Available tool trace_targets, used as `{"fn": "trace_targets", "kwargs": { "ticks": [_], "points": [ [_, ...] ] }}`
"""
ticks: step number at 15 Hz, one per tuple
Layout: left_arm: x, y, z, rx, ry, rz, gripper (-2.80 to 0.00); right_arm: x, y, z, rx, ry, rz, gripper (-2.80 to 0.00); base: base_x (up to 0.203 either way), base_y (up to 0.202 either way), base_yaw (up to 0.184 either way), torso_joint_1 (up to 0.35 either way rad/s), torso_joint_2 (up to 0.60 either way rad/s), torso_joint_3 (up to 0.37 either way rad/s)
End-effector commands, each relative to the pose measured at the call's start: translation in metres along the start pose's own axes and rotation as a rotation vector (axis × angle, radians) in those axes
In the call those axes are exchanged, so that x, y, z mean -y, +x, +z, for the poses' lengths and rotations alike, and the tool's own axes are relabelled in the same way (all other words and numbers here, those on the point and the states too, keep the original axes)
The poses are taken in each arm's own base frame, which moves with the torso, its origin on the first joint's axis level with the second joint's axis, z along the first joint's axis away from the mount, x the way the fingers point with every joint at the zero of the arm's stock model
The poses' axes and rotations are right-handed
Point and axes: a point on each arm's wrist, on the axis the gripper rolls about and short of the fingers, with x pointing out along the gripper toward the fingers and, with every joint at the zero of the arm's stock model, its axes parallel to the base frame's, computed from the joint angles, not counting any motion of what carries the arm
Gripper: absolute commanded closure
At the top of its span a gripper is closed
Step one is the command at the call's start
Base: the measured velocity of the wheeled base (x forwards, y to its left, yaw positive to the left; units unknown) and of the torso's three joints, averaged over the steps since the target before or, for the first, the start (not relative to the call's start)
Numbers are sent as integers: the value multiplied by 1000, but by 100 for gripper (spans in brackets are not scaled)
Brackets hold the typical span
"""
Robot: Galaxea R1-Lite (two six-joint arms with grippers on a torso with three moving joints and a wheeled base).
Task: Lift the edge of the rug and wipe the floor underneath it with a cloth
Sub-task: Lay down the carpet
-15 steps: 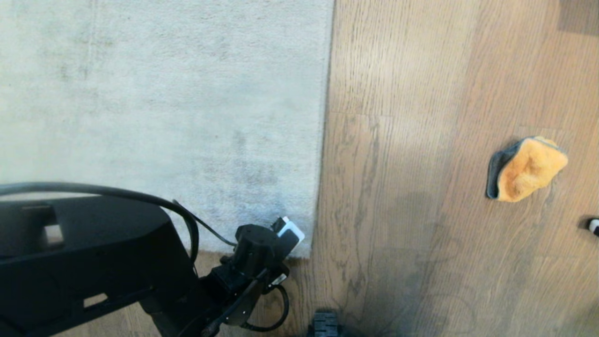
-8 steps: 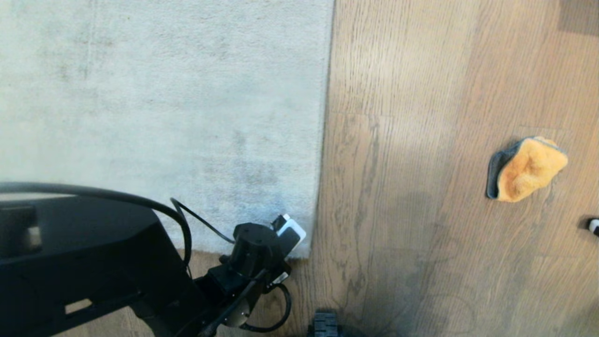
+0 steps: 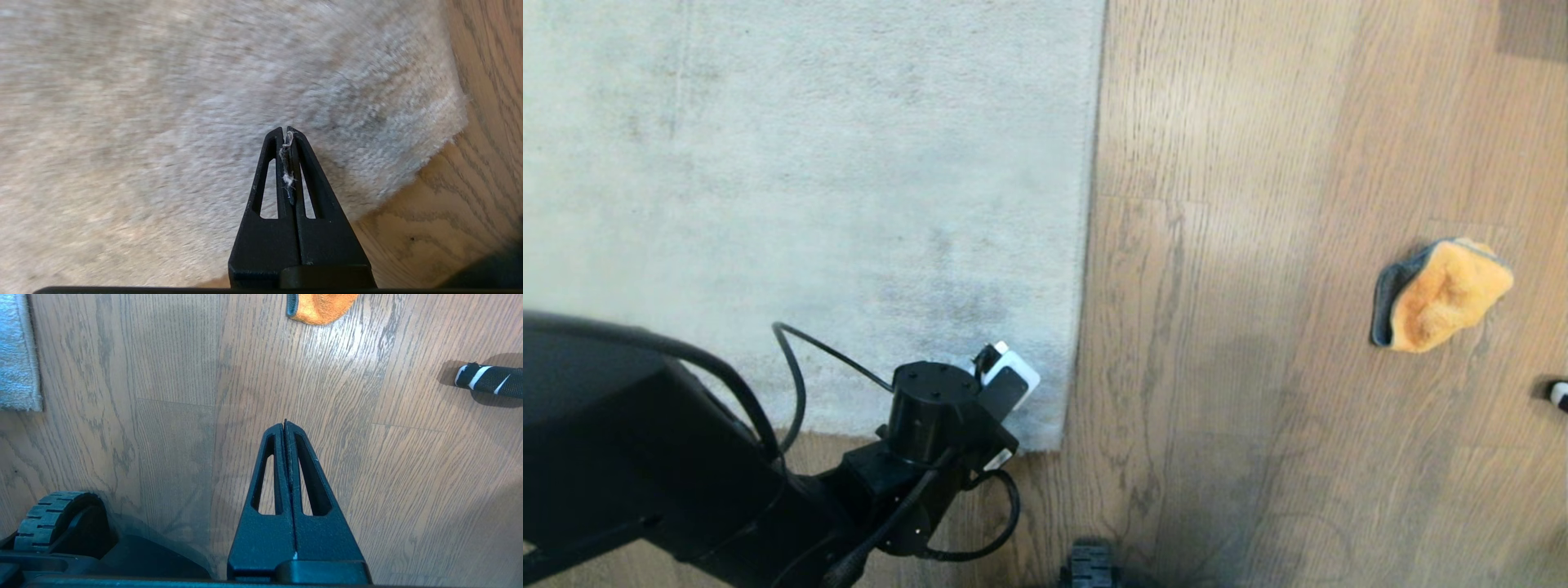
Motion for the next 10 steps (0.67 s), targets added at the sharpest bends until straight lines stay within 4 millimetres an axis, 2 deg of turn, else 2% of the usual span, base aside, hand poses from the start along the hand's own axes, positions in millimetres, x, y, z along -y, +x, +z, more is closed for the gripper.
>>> {"fn": "trace_targets", "kwargs": {
  "ticks": [1,5,10],
  "points": [
    [-15,-18,11,46,-28,26,0,0,0,0,0,-1,1,0,0,0,0,0,0,0],
    [-44,-56,23,74,-68,43,0,0,0,0,0,-1,1,0,0,0,0,0,0,0],
    [-92,-120,24,97,-163,111,0,0,0,0,0,-1,1,0,0,0,0,0,0,0]
  ]
}}
